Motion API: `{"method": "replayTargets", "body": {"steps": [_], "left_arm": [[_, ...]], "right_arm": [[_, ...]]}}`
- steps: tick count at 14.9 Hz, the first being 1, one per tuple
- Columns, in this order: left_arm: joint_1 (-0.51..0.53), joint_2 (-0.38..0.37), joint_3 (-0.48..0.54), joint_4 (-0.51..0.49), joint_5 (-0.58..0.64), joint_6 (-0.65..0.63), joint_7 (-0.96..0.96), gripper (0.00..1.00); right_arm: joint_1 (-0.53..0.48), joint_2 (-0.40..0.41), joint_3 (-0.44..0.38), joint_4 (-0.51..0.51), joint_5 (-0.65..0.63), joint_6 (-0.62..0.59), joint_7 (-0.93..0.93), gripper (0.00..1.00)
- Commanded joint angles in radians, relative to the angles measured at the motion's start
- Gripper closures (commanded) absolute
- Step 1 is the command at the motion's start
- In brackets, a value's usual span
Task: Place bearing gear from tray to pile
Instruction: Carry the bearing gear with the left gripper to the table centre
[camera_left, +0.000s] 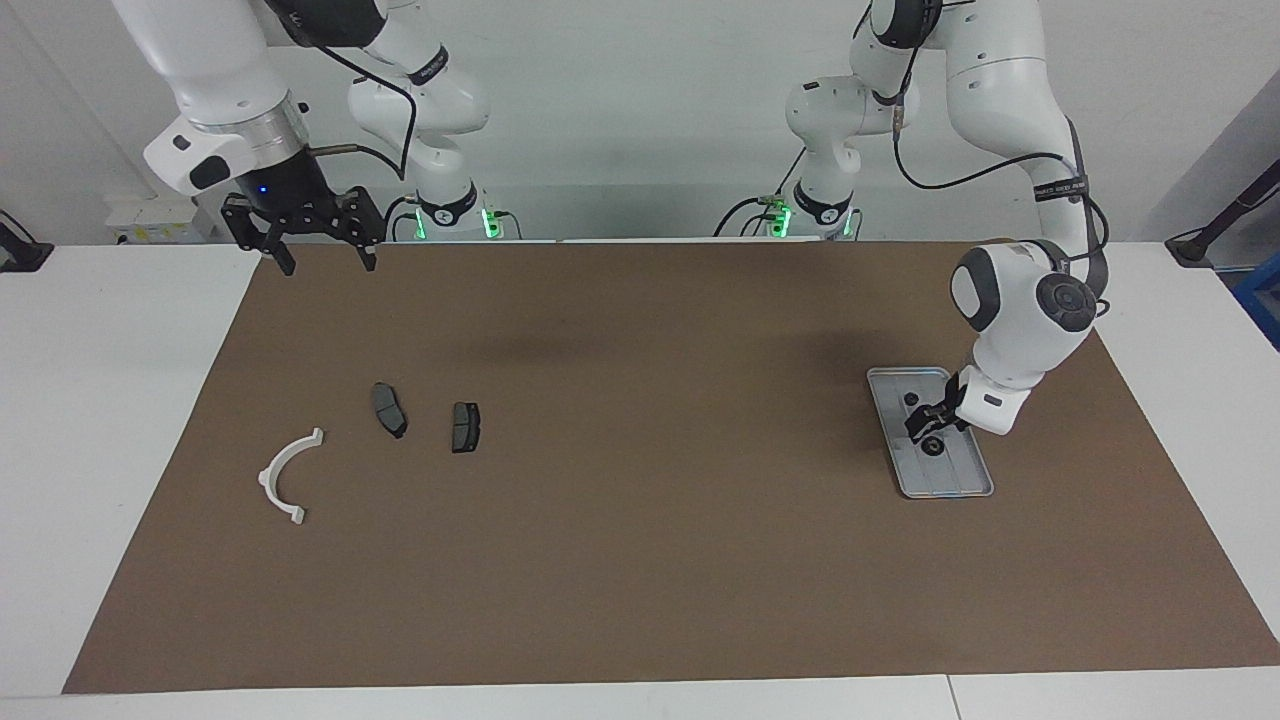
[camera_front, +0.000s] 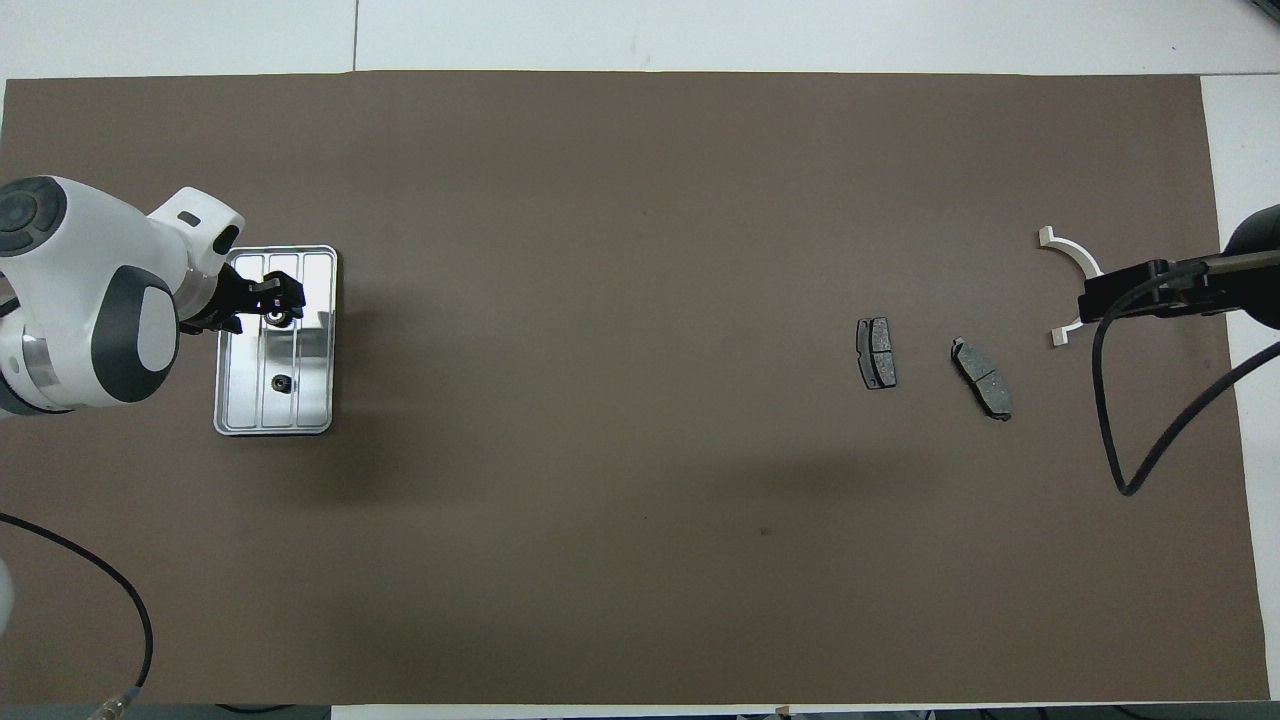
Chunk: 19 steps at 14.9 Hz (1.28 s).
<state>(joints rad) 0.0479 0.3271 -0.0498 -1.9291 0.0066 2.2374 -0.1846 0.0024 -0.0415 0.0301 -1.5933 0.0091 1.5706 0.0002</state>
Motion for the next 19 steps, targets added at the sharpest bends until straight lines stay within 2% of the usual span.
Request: {"method": "replayTargets", "body": {"steps": [1, 6, 8, 9, 11, 13, 15, 17, 19], "left_arm": [[0.006, 0.018, -0.002, -0.016, 0.013, 0.059, -0.013, 0.20], [0.010, 0.038, -0.001, -0.013, 0.013, 0.093, -0.013, 0.23], [0.010, 0.038, -0.001, -0.016, 0.013, 0.093, -0.013, 0.31], [0.010, 0.038, -0.002, -0.017, 0.013, 0.090, -0.013, 0.40], [0.010, 0.038, -0.002, -0.017, 0.013, 0.071, -0.015, 0.74], [0.010, 0.038, -0.002, 0.001, 0.012, 0.026, -0.018, 1.00], [-0.005, 0.043, -0.002, 0.082, 0.003, -0.088, -0.039, 1.00], [-0.075, 0.070, -0.004, 0.204, 0.004, -0.197, -0.212, 1.00], [-0.181, 0.092, -0.004, 0.268, 0.001, -0.231, -0.407, 1.00]], "right_arm": [[-0.004, -0.015, 0.004, -0.007, 0.011, 0.000, 0.012, 0.00], [-0.002, -0.028, 0.005, -0.014, 0.011, -0.011, 0.003, 0.00], [-0.002, -0.029, 0.005, -0.017, 0.012, -0.012, 0.009, 0.00], [-0.002, -0.029, 0.005, -0.019, 0.012, -0.012, 0.009, 0.00], [-0.002, -0.038, 0.005, -0.031, 0.012, -0.014, 0.009, 0.00], [-0.002, -0.040, 0.005, -0.033, 0.012, -0.015, 0.011, 0.00], [-0.001, -0.043, 0.005, -0.039, 0.011, -0.015, 0.011, 0.00], [-0.004, -0.044, 0.005, -0.043, 0.012, -0.014, 0.015, 0.00], [-0.004, -0.046, 0.005, -0.050, 0.014, -0.014, 0.017, 0.00]]}}
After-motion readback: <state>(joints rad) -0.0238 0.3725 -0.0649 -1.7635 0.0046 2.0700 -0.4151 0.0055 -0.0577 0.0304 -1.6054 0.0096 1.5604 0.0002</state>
